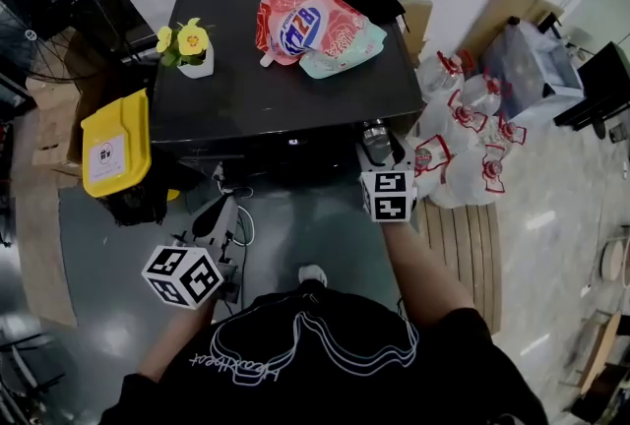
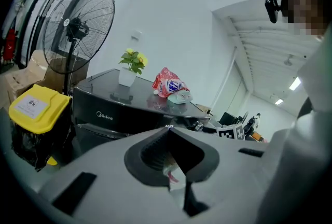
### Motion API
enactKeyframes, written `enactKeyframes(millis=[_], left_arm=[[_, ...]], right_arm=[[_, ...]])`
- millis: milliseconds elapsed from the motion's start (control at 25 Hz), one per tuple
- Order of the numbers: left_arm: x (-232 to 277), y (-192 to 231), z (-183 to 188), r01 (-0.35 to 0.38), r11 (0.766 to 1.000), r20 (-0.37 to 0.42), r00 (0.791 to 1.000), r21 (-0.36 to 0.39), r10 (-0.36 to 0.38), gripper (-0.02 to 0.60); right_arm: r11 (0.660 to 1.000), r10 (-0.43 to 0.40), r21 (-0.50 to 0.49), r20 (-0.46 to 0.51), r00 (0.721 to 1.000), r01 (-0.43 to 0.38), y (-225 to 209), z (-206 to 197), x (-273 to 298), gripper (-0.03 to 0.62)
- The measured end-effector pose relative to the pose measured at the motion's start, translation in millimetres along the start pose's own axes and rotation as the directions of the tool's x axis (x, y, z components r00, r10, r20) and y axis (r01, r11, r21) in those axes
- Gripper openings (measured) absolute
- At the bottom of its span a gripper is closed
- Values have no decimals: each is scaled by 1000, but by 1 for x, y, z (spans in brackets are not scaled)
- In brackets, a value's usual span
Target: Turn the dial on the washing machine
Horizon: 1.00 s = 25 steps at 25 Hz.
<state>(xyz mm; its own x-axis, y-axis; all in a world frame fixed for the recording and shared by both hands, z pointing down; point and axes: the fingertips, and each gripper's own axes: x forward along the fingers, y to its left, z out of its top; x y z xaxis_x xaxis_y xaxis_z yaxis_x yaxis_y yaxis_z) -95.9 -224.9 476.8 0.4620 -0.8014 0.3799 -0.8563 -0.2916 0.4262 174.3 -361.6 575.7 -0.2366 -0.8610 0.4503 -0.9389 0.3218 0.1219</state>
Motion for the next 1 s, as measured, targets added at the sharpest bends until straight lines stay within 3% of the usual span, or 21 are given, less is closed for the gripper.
enactKeyframes(millis=[440, 720, 1000], left_arm=[[-7, 10, -6, -24, 999, 16, 1000, -26, 24, 5], [-8, 10, -10, -19, 999, 19, 1000, -38, 20, 5], [-3, 4, -14, 0, 999, 17, 1000, -45, 1, 5]], right_arm=[[999, 5, 46, 5, 1000, -6, -2, -2, 1, 284], [984, 56, 170, 10, 998, -57, -2, -2, 1, 282], [937, 111, 330, 33, 993, -116, -4, -3, 2, 282]])
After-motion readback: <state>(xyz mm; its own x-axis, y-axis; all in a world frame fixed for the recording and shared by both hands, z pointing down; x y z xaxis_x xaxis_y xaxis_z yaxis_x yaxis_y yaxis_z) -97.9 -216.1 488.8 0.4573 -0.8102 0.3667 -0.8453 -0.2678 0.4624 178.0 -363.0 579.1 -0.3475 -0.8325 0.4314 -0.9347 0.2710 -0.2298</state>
